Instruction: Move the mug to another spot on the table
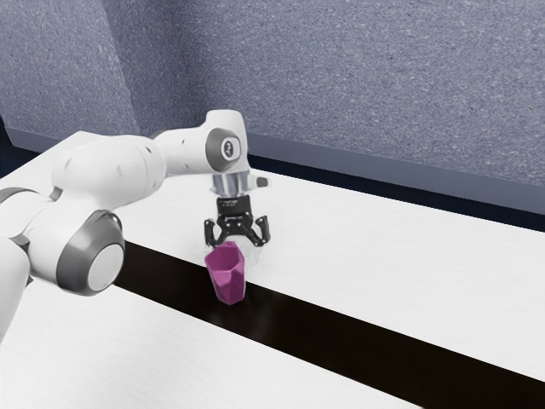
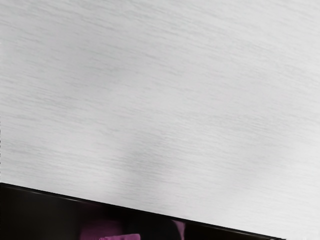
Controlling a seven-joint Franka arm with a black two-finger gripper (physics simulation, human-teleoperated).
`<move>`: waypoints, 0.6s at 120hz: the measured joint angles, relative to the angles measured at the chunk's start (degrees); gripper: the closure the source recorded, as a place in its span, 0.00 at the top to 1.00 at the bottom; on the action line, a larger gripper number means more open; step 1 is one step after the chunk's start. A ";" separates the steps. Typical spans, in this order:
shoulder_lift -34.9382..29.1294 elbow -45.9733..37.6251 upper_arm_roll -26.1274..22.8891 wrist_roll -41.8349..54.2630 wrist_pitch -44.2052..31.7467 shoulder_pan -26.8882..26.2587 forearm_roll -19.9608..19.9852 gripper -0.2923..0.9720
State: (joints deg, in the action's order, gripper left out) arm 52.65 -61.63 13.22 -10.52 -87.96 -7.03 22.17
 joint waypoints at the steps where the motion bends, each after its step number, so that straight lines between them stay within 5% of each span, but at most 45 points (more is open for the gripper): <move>1: 0.00 0.25 0.01 0.00 -0.01 0.00 0.00 0.69; 32: -3.85 3.76 0.62 2.39 -0.14 0.33 -0.14 0.75; 44: -13.35 -2.70 0.34 4.87 -0.12 0.22 -0.57 0.75; 72: -34.93 -20.87 -2.52 13.29 -0.05 -0.76 -9.62 0.76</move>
State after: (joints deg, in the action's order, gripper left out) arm 17.72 -82.49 10.70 2.77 -88.01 -7.79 12.55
